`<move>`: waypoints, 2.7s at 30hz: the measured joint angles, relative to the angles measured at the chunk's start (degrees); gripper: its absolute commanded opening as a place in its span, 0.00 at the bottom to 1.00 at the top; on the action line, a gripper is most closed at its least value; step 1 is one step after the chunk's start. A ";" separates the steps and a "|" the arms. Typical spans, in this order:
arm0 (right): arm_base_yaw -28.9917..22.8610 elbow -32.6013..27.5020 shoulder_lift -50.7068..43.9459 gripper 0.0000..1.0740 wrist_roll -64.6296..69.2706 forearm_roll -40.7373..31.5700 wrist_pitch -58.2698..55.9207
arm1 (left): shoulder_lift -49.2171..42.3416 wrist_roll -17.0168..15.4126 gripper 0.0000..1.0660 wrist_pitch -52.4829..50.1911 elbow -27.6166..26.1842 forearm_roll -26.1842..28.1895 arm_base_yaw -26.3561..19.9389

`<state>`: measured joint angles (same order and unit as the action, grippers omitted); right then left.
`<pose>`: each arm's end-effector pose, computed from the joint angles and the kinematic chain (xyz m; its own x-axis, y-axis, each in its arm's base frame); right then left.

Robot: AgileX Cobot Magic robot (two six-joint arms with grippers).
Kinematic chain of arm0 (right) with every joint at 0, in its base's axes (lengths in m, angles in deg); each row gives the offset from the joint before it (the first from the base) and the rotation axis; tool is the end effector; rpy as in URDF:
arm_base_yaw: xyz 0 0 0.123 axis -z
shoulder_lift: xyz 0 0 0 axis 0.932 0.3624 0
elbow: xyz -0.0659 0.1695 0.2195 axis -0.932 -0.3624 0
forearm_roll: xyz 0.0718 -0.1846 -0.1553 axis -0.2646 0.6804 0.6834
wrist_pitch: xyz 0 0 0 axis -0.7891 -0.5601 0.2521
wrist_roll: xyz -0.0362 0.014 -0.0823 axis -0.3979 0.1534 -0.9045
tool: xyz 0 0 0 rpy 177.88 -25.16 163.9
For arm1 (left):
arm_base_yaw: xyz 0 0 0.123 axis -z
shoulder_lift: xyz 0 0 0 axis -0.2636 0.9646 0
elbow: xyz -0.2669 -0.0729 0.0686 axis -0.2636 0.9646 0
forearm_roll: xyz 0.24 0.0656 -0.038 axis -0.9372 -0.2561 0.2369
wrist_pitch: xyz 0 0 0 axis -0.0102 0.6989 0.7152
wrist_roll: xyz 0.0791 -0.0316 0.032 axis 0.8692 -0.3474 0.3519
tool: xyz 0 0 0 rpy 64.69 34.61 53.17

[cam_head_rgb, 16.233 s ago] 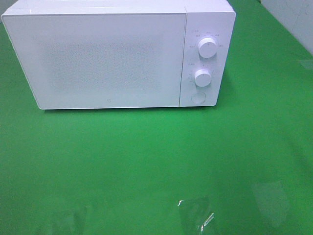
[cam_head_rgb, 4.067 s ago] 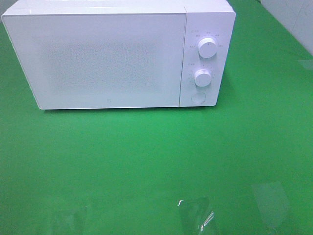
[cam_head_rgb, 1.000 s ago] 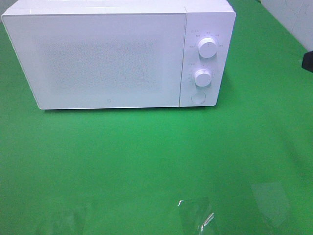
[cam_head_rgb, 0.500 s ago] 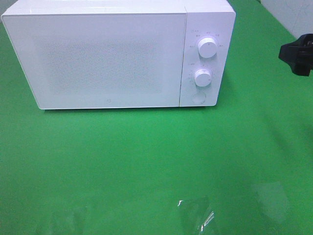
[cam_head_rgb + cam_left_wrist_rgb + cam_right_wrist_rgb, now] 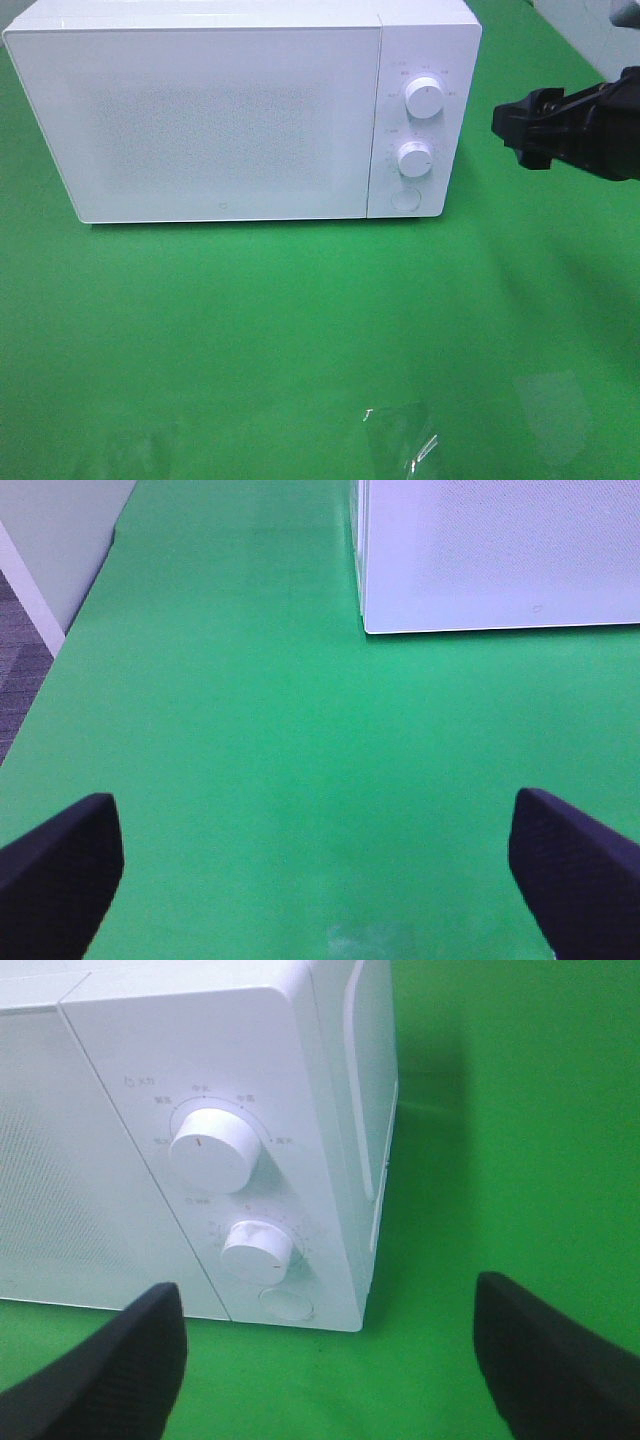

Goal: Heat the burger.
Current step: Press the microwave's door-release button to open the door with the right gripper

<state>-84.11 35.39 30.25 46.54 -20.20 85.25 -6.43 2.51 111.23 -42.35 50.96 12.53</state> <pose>0.2419 0.0665 0.2382 -0.3329 0.0130 -0.9429 -0.2325 0.9679 0.0955 -0.0082 -0.0053 0.2823 -0.4379 0.0419 -0.8980 0.0286 0.9991 0.0327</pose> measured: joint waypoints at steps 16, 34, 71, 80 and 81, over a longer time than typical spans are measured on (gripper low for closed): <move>-11.86 0.00 7.79 0.70 -14.73 -18.33 9.45 | 0.00 0.00 0.92 0.00 0.00 0.00 0.00; -30.31 -4.58 10.71 0.70 -30.94 -51.11 35.98 | 0.00 0.00 0.92 0.00 0.00 0.00 0.00; -32.72 -4.58 10.71 0.00 40.45 -52.31 26.59 | 0.00 0.00 0.92 0.00 0.00 0.00 0.00; -32.66 -4.58 12.20 0.00 45.89 -52.31 28.36 | 0.00 0.00 0.92 0.00 0.00 0.00 0.00; -32.09 -4.58 13.75 0.00 47.21 -52.08 28.59 | 0.00 0.00 0.92 0.00 0.00 0.00 0.00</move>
<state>-116.19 30.80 44.00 93.75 -72.28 113.84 -6.43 2.51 111.23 -42.35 50.96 12.53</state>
